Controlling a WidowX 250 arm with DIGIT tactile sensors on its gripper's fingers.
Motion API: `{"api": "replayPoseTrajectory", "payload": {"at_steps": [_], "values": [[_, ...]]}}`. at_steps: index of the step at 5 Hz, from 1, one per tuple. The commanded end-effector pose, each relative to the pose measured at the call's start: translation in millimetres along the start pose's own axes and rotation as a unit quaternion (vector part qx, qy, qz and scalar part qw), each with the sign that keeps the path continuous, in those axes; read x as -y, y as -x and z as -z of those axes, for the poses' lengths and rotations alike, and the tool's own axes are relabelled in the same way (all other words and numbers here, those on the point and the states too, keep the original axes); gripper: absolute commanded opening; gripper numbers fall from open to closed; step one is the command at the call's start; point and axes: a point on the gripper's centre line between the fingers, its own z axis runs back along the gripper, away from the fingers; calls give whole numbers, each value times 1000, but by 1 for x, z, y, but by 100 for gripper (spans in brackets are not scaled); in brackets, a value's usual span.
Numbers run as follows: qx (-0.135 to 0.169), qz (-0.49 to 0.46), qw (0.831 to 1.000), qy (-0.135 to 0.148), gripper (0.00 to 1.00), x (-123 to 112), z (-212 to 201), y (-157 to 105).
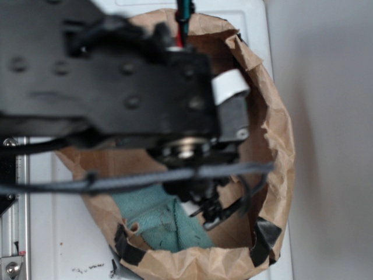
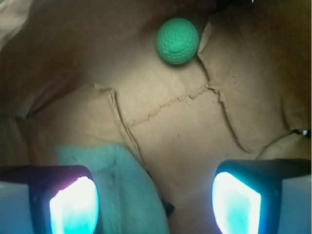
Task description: Grab the blue cloth.
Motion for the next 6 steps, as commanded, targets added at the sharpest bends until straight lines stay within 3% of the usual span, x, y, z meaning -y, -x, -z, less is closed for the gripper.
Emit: {"api": "replayPoseTrajectory", "payload": {"at_steps": [1, 2, 4, 6], "values": [[-63, 7, 998, 2, 100, -3, 15, 9], [-114, 23, 993, 1, 100, -10, 26, 48], [-133, 67, 989, -15, 100, 4, 49, 97], [-139, 96, 985, 30, 100, 1, 50, 95]]}}
